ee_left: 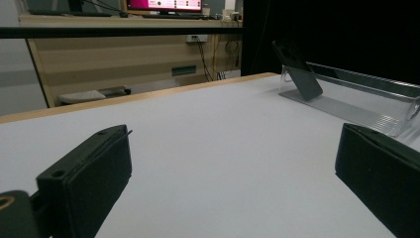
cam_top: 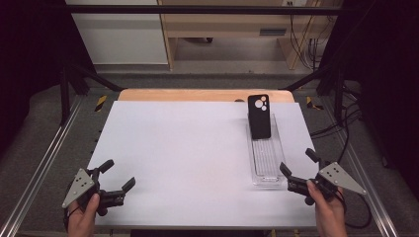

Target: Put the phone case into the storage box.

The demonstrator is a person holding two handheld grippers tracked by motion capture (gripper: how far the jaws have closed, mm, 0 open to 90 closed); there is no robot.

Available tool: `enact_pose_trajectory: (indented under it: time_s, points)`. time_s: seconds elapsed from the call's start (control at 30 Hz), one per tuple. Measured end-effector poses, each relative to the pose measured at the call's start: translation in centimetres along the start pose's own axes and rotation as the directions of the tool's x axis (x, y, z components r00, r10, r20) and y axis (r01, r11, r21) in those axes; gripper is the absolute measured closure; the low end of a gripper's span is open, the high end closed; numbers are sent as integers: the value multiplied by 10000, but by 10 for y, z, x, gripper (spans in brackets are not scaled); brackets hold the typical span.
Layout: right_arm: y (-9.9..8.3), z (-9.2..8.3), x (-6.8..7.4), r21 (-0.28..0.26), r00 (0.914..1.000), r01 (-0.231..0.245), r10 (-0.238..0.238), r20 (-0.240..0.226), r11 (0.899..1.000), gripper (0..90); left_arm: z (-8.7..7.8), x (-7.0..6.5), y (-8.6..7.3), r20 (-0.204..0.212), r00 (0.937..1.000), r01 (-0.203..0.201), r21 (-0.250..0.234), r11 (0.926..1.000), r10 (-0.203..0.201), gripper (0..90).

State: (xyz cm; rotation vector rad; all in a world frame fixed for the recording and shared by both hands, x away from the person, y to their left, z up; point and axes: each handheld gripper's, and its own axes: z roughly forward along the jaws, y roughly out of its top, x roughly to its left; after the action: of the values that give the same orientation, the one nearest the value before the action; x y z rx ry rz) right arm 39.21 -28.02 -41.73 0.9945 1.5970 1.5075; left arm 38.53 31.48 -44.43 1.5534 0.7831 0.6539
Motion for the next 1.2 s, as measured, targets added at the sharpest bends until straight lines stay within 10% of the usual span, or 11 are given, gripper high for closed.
enact_pose_trajectory:
  time_s: [1.2]
  points:
    - [-20,20,30,329,9957,-58,88,-922,9994,21,2,-6,1,180,9994,-305,-145,9994,308,11]
